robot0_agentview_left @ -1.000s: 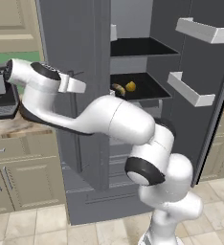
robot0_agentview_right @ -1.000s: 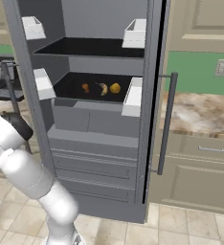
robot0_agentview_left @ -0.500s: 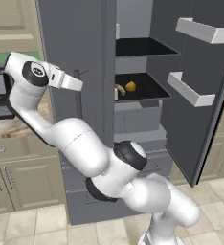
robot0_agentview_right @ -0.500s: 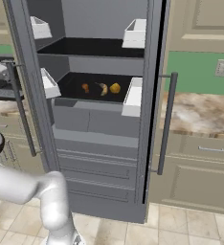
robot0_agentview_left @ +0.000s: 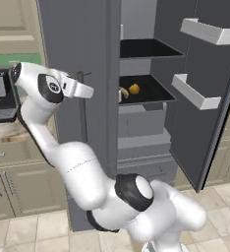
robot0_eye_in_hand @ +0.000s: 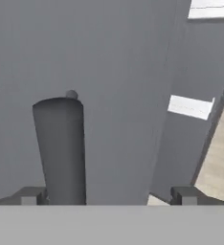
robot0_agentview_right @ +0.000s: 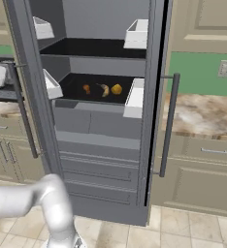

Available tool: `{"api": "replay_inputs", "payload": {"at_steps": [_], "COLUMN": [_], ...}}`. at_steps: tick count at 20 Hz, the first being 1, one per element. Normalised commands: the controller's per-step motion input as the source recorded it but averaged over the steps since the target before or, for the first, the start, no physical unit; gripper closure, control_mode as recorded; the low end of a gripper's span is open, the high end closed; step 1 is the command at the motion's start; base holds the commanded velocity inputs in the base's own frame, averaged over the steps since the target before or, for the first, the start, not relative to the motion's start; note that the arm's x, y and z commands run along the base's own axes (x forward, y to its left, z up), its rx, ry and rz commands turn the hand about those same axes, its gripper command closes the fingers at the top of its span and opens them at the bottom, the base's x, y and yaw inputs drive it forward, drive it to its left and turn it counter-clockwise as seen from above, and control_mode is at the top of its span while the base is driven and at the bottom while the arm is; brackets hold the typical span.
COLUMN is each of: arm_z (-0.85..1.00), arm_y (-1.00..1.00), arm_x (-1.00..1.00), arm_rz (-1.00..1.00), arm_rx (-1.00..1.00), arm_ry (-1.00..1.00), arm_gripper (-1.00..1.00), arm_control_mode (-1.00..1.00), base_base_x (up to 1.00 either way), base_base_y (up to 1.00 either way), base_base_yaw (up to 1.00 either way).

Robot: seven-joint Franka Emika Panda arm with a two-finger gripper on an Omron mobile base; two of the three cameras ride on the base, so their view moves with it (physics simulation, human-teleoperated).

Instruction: Open the fridge, remove the banana, squash, and chicken drumstick, and place them on any counter.

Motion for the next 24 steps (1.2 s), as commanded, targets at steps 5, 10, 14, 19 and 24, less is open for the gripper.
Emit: {"api": "replay_inputs", "payload": {"at_steps": [5,10,14,19,24], "arm_z": [-0.31,-0.03,0.16,0.3,0.93], "arm_y": [-0.37,0.33,0.62,0.68,0.03], "arm_x": [-1.0,-1.0,-1.0,-1.0,-1.0], "arm_rz": [0.47,0.16,-0.13,-0.25,-0.12], "arm_rx": [-0.03,-0.05,0.0,0.0,0.0], "arm_ry": [-0.28,-0.31,-0.1,-0.05,0.13], "arm_gripper": [-1.0,-1.0,-1.0,-1.0,-1.0], "arm_control_mode": [-1.0,-1.0,-1.0,-1.0,-1.0], "base_base_x": [0.0,0.0,0.0,0.0,0.0], "base_base_y": [0.0,0.0,0.0,0.0,0.0], "base_base_yaw": [0.0,0.0,0.0,0.0,0.0]}}
